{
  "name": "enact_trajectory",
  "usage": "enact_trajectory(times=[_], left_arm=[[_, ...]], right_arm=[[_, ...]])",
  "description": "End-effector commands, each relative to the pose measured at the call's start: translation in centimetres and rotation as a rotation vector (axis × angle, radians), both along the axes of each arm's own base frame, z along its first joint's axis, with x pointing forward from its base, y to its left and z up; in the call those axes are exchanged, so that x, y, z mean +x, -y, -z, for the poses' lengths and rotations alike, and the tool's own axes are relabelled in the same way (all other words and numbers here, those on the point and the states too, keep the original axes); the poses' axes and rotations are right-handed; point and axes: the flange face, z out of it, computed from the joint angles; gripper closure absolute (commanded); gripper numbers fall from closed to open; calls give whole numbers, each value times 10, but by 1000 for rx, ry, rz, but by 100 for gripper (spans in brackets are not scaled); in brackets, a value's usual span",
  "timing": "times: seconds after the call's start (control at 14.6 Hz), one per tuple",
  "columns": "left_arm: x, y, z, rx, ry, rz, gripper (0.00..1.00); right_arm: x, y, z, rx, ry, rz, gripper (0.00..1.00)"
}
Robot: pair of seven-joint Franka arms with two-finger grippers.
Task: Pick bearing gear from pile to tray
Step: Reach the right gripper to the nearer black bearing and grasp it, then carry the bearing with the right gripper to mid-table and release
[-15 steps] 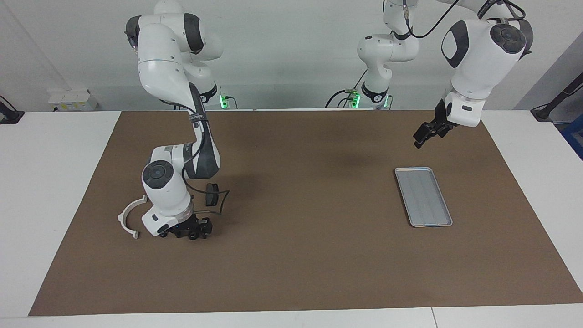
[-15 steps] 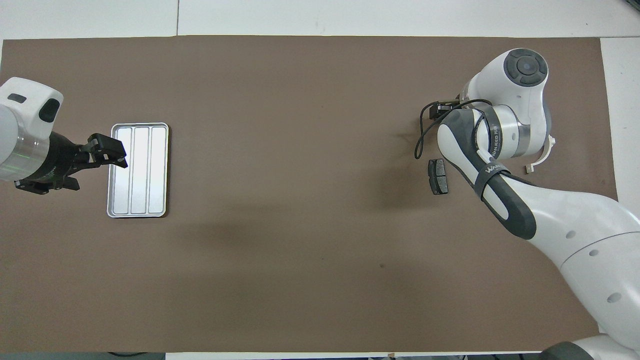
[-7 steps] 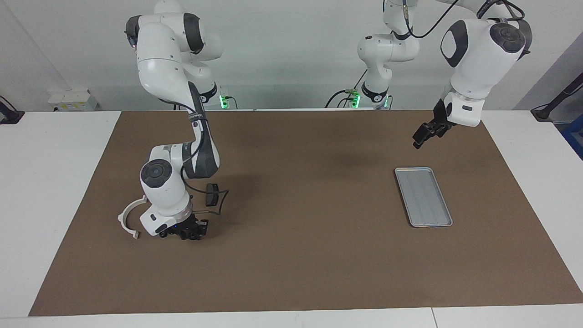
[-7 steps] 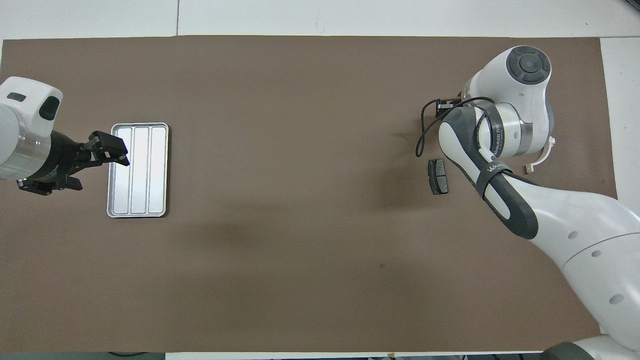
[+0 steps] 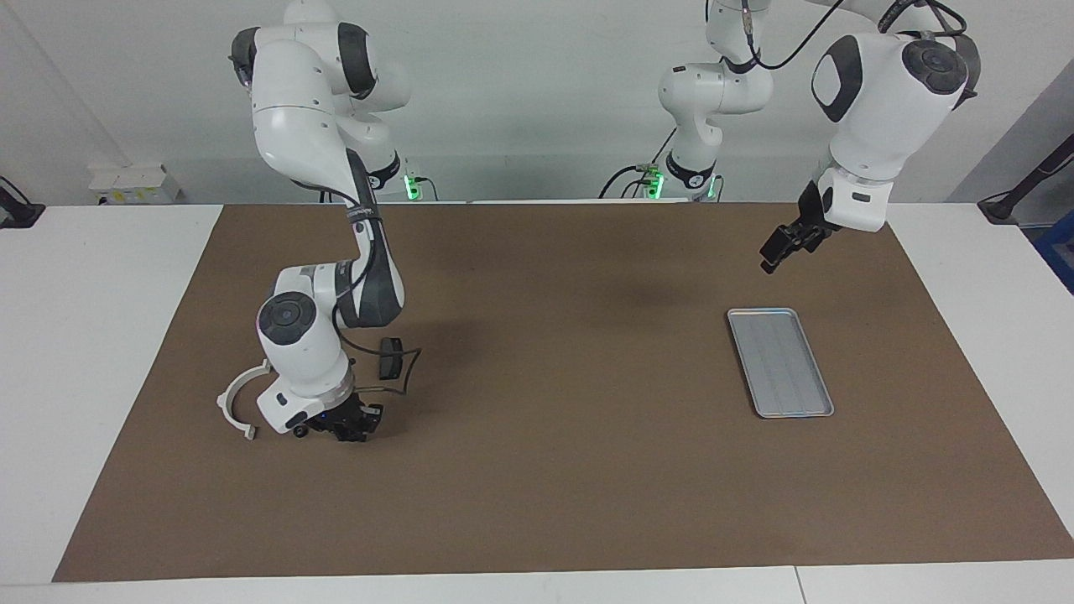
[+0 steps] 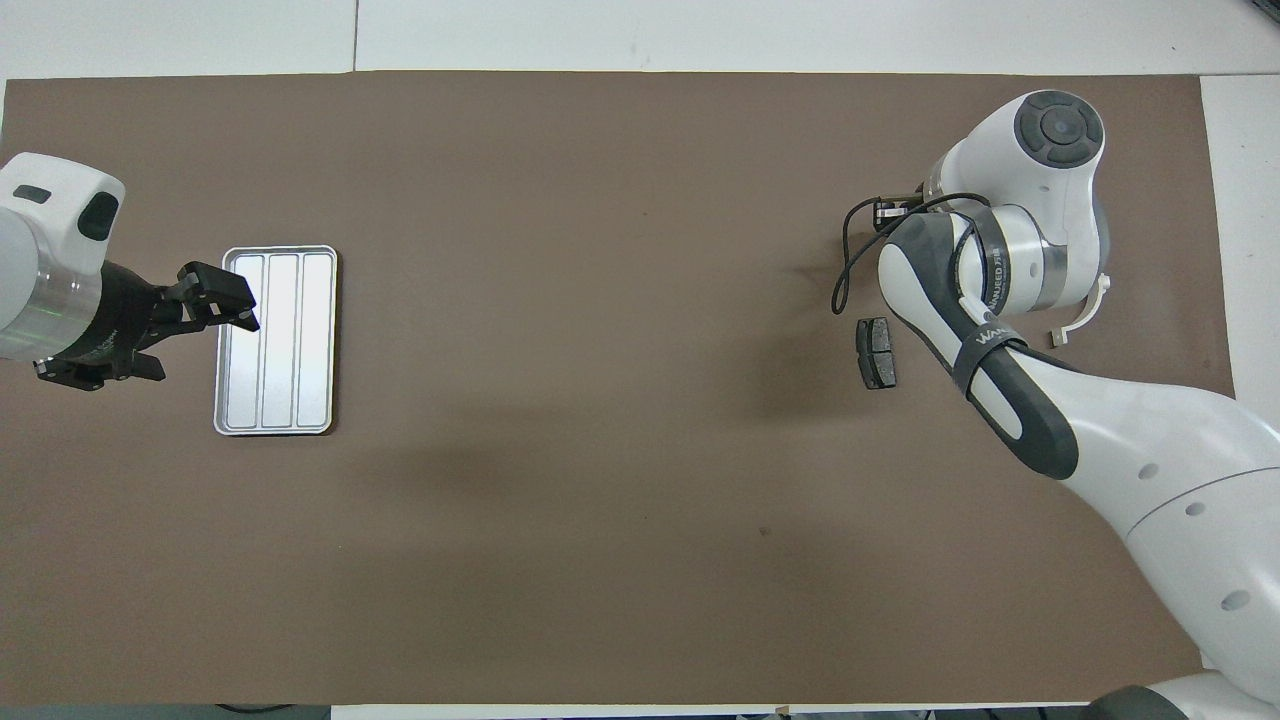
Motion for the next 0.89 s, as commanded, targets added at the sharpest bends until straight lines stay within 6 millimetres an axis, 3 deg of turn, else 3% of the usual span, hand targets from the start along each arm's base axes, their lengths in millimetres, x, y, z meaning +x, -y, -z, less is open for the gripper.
enact_trajectory(times=[0.0, 0.14, 0.27, 0.55, 0.68, 0.75, 0.82], left_arm=[[-5, -3, -10, -15, 28, -23, 0], [-5, -3, -11, -13, 27, -22, 0], [-6, 0, -11, -13, 22, -14, 0], [-5, 2, -13, -14, 31, -57, 0], [-6, 7, -13, -12, 31, -97, 0], [-5, 7, -13, -12, 31, -99, 0], [-5, 8, -13, -12, 31, -100, 0]], right_arm=[[-2, 0, -2, -27, -69, 17, 100], [4, -6, -30, -38, -109, 15, 100], [2, -28, -64, -48, -174, -3, 100], [-27, -80, -163, -60, -220, 11, 100], [-49, -120, -207, -48, -219, 49, 100], [-63, -148, -224, -19, -207, 115, 100], [-77, -180, -228, -8, -215, 184, 100]])
